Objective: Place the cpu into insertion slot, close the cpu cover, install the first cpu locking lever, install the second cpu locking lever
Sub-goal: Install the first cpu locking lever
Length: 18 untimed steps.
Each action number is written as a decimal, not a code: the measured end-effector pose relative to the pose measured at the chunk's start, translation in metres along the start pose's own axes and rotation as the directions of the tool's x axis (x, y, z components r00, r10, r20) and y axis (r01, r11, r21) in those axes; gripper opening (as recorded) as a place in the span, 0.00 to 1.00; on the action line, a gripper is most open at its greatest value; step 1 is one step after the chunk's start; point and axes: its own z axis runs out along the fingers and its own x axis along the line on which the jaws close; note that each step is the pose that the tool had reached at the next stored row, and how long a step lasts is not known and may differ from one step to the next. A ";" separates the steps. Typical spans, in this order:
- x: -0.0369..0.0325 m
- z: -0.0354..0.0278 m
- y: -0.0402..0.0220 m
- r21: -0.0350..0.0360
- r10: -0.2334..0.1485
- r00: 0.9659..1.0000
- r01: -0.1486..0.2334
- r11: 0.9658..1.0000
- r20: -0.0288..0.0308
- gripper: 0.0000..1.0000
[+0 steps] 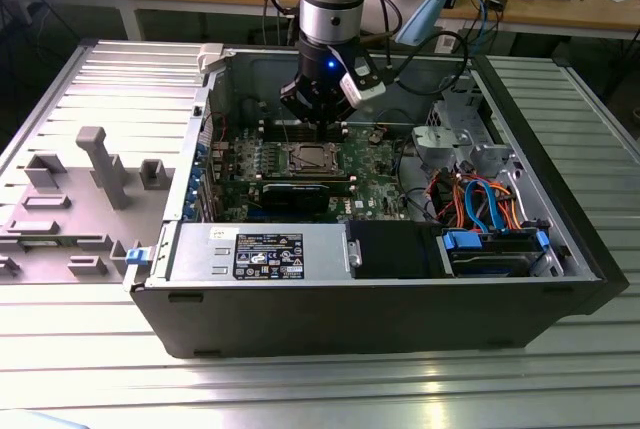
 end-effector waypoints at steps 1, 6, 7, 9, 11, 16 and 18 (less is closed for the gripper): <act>0.0000 0.0000 0.0000 0.000 0.000 1.000 0.000 1.000 0.000 0.11; 0.0012 -0.0001 0.0001 0.000 0.000 1.000 0.000 1.000 0.000 0.11; 0.0016 0.0000 0.0001 0.000 0.000 1.000 0.000 1.000 0.000 0.11; 0.0026 0.0000 0.0001 0.000 0.000 1.000 0.000 1.000 0.000 0.11; 0.0038 -0.0001 0.0002 0.000 0.000 1.000 0.000 1.000 0.000 0.11; 0.0072 -0.0001 0.0004 0.000 0.000 1.000 0.000 1.000 0.000 0.11; 0.0080 -0.0001 0.0004 0.000 0.000 1.000 0.000 1.000 0.000 0.11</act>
